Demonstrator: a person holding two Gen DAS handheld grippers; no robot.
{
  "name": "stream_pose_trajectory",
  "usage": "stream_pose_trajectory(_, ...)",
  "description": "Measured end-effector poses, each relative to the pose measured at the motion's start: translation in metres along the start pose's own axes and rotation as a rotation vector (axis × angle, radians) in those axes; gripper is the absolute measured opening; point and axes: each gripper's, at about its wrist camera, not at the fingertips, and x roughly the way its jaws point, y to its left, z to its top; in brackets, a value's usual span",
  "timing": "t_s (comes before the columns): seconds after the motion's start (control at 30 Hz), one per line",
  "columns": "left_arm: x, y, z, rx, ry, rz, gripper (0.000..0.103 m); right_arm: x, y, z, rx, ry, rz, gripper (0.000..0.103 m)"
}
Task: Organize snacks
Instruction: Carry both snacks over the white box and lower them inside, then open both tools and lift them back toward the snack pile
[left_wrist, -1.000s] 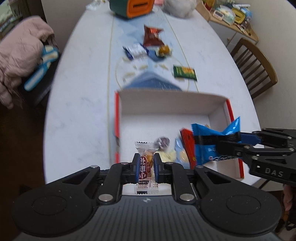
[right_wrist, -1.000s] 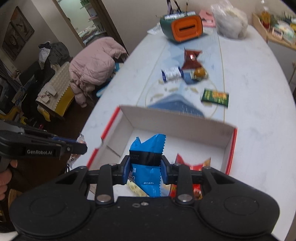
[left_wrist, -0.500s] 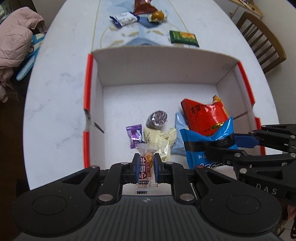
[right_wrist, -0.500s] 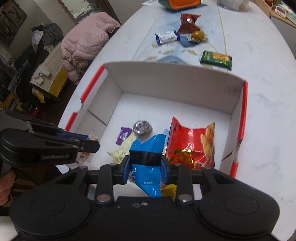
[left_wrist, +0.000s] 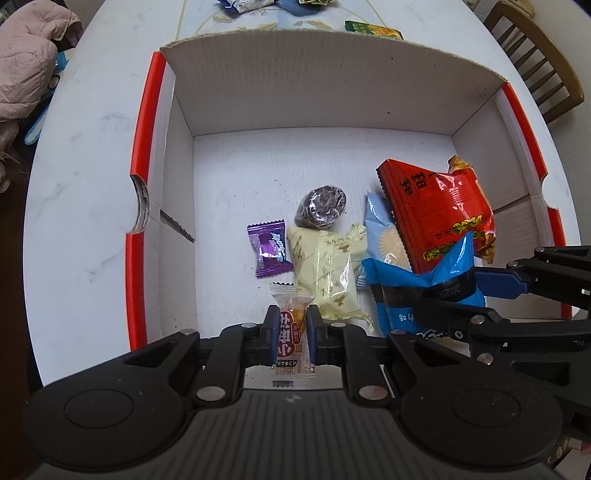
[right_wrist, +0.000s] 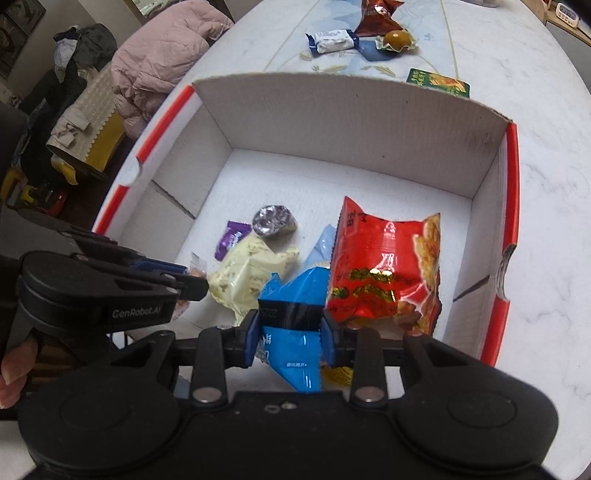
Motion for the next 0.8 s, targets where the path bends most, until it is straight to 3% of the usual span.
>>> stream_pose_trajectory(0.37, -0.001, 0.002, -0.005, 0.016, -0.010, -0.020, 0.016, 0.004, 0.001, -0.001, 0.009, 0.011, -0.027, 0.037)
stream_pose_trajectory(0.47, -0.006, 0.005, -0.006, 0.024, -0.014, -0.030, 0.018, 0.000, 0.001, 0.000, 0.014, 0.004, -0.037, 0.043)
stream_pose_trajectory(0.6, -0.011, 0.007, -0.008, 0.032, -0.029, -0.047, 0.029, -0.008, 0.000, 0.000, 0.019, -0.021, -0.037, 0.065)
stream_pose_trajectory(0.8, -0.025, 0.012, -0.014, 0.036, -0.065, -0.071, 0.032, -0.021, 0.003, 0.001, 0.020, -0.051, -0.031, 0.070)
